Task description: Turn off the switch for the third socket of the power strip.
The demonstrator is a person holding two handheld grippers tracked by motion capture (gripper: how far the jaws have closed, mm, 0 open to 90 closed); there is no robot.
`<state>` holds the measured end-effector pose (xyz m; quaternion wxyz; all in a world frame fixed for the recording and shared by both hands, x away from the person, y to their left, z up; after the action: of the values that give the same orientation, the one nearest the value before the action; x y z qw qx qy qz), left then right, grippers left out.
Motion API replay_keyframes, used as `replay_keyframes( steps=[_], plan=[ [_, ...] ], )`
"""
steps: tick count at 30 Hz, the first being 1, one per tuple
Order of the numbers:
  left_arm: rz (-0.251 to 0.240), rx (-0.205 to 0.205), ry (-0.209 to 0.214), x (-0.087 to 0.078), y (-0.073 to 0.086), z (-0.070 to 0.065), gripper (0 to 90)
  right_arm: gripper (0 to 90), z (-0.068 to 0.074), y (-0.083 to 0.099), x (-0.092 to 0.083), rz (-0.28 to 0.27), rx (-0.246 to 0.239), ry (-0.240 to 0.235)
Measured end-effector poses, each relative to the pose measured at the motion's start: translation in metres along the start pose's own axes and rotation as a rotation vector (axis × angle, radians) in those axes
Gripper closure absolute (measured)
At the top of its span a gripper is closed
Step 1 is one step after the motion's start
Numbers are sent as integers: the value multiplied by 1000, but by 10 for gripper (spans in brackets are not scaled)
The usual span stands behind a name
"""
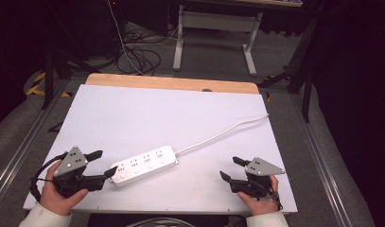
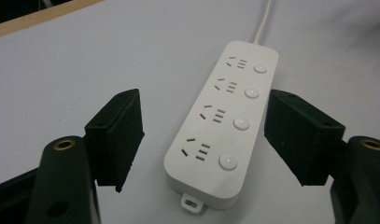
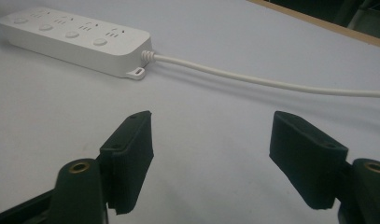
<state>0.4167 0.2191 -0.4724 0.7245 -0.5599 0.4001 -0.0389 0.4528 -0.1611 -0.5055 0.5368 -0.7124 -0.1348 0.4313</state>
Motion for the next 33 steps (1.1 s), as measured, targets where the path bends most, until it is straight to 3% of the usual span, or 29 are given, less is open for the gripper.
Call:
replay_keyframes(
  steps=[9,33],
  plan=[
    [17,25,12,9,-8,-6,294,304,1,1,1,5,1,-9],
    [47,45,70,36,-25,-23,293,304,2,3,3,17,-4,-18]
  ],
)
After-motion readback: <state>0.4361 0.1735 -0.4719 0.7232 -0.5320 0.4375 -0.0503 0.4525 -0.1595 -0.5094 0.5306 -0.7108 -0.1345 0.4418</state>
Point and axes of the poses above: each handheld gripper's, and its own axes: x roughly forward along the jaws, y roughly out of its underside, z roughly to its left, the point moved 10 cm from there along x, roughly forward along the jaws, and after that the axes turned 2 degrees about -y, right-handed, at the moved point
